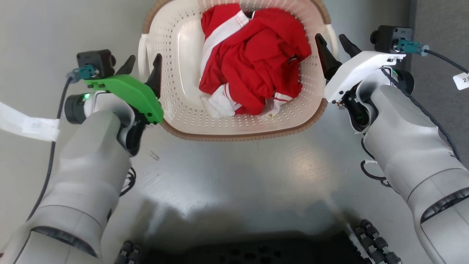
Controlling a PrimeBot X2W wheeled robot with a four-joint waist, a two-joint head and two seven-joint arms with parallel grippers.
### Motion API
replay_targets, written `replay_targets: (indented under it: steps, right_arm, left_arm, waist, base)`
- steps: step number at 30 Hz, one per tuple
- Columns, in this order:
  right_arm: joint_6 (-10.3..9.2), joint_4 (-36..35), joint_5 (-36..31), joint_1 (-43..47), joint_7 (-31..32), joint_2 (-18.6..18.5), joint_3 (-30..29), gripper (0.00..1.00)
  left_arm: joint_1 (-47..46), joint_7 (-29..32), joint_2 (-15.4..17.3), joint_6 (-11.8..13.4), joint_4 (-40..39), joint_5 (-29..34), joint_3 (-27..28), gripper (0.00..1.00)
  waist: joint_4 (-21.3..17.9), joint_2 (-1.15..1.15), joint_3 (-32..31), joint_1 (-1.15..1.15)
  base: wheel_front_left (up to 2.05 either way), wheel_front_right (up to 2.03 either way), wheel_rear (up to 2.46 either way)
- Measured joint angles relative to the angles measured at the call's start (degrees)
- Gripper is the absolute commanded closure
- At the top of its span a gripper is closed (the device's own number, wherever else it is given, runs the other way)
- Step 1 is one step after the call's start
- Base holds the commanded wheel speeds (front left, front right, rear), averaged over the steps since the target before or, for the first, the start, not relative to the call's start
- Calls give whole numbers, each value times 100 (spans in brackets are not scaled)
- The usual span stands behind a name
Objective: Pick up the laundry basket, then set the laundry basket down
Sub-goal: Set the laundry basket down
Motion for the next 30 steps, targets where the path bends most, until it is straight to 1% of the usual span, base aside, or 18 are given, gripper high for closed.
replay_targets:
  steps: [4,6,12,18,21,25,30]
  right_arm:
    - [2,-130,-11,83,0,-2,-56,0]
    - [3,-213,-43,160,0,4,-58,0]
    - [11,-549,-276,389,0,3,-98,0]
    - [27,-1101,-505,651,-18,-86,-420,0]
    - [27,-1374,-637,805,-25,-171,-606,0]
    - [26,-1700,-780,1046,-25,-202,-840,0]
    - [1,-2161,-1051,1342,-25,-267,-1098,0]
  left_arm:
    - [43,1,108,0,-65,18,126,0]
    - [129,-1,186,0,-200,23,236,0]
    - [402,-16,272,0,-701,179,439,0]
    - [675,-16,435,0,-1446,506,606,0]
    - [806,-16,466,0,-1758,683,761,0]
    - [1043,-16,514,0,-2116,793,1034,0]
    - [1414,-16,548,0,-2538,1114,1368,0]
  waist:
    - [-26,0,-157,0]
    - [-47,0,-277,0]
    - [-124,0,-694,0]
    - [-214,0,-1237,0]
    - [-237,0,-1479,0]
    - [-251,0,-1805,0]
    - [-247,0,-2213,0]
  base:
    - [0,0,0]
    - [0,0,0]
    - [0,0,0]
    - [0,0,0]
    - [0,0,0]
    - [0,0,0]
    - [0,0,0]
